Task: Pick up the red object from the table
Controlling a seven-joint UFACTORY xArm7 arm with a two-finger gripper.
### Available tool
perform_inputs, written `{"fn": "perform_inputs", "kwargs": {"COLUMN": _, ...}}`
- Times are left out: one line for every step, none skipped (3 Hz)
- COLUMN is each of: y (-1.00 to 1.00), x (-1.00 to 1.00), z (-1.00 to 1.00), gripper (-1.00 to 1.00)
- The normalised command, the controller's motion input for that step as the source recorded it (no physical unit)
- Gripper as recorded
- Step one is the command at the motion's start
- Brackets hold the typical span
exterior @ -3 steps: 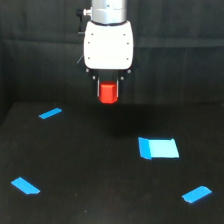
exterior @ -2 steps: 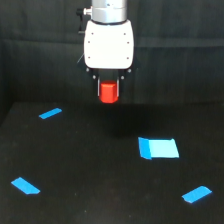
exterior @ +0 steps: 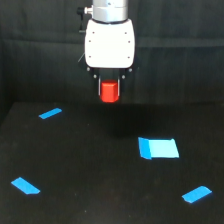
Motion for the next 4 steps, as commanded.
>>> {"fn": "perform_inputs", "kwargs": {"y": 0.02, "x": 0.03, "z": 0.08, "gripper": -1.0}}
{"fn": "perform_inputs", "kwargs": {"y": 0.06, "x": 0.0, "z": 0.04, "gripper": -0.91}}
{"fn": "perform_inputs", "kwargs": {"y": 0.05, "x": 0.07, "z": 0.02, "gripper": -1.0}}
{"fn": "perform_inputs", "kwargs": {"y": -0.03, "x": 0.1, "z": 0.1, "gripper": -1.0}}
